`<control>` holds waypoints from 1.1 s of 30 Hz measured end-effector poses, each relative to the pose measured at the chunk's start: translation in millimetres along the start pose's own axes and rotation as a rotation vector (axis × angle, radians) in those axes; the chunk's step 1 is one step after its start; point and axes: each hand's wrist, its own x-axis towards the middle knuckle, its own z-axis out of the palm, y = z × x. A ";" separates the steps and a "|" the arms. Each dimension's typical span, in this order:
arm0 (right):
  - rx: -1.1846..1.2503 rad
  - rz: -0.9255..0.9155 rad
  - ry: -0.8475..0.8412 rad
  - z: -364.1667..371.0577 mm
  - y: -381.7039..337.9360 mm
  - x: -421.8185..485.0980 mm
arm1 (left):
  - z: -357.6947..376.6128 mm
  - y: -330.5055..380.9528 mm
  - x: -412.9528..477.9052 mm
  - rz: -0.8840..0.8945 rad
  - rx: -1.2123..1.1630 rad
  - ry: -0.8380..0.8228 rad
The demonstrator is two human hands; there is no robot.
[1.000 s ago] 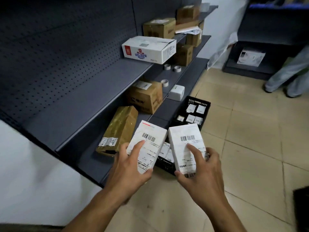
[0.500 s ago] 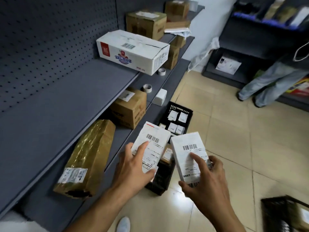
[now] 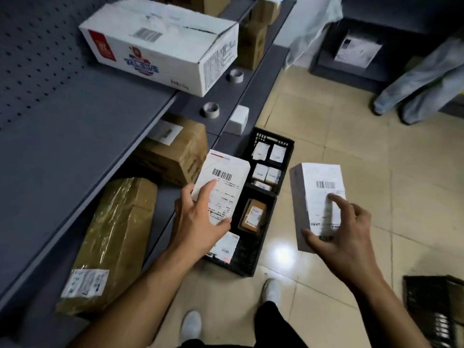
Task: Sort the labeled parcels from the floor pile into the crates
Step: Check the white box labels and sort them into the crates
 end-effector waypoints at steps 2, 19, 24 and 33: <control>0.045 0.002 -0.090 17.4 28.9 34.9 | 21.8 -2.3 8.3 -0.087 0.032 0.035; 0.008 0.245 -0.548 410.2 245.6 96.6 | 320.5 -210.3 61.4 -0.354 0.019 -0.135; 0.027 0.466 -0.563 534.1 286.2 88.1 | 384.2 -291.6 54.9 -0.356 0.011 -0.104; -0.171 0.383 -0.589 681.6 329.6 116.7 | 454.9 -357.0 21.9 -0.352 -0.014 -0.090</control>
